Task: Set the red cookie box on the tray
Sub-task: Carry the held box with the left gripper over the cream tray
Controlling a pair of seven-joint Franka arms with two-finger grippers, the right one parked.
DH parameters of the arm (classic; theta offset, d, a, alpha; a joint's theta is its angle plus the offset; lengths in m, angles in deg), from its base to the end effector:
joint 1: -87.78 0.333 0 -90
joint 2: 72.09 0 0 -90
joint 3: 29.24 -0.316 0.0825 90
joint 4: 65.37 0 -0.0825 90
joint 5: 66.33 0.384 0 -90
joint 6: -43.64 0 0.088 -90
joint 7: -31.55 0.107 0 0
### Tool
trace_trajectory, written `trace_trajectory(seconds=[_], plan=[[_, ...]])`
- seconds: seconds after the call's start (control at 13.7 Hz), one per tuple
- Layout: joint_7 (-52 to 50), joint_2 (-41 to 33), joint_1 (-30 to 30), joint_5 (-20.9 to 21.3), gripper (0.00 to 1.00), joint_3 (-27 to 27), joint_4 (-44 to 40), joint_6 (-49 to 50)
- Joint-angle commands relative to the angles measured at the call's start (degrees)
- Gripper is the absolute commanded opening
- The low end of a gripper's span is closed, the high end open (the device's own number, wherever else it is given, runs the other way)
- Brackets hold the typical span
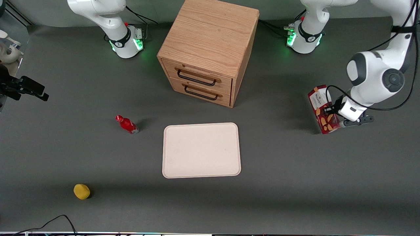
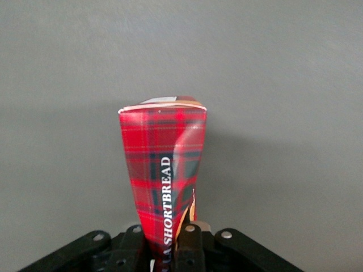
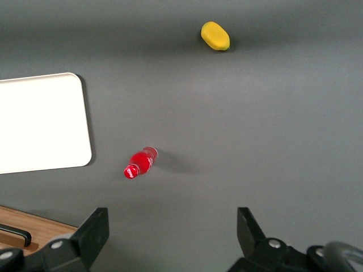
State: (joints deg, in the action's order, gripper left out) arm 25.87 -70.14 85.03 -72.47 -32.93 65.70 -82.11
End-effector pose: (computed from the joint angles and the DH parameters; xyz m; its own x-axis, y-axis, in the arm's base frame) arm 0.5041 0.0045 0.3272 0.9748 0.1769 -0.1357 0.1866 -0.9804 0.0629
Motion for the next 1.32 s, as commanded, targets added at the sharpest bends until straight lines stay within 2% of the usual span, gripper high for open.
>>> trace_trajectory(seconds=[0.0, 0.15, 0.29, 0.51, 0.73, 0.95, 1.24], plan=[[-4.32, -4.23, -0.94, -0.18, 0.17, 1.66, -11.32, 19.33], [-9.58, -4.06, -1.12, -0.10, 0.17, 4.99, -20.02, 29.20], [-17.82, -3.09, -1.64, -0.45, 0.17, 9.73, -24.71, 31.96], [-34.59, 2.77, -5.32, -2.02, 0.18, 15.81, -29.71, 27.59], [-51.30, 13.39, -12.43, -1.68, 0.19, 16.87, -39.45, 20.74], [-61.18, 25.18, -17.89, 2.26, 0.19, 16.87, -51.93, 19.49], [-61.20, 35.21, -21.86, 7.80, 0.21, 16.96, -59.88, 15.90]])
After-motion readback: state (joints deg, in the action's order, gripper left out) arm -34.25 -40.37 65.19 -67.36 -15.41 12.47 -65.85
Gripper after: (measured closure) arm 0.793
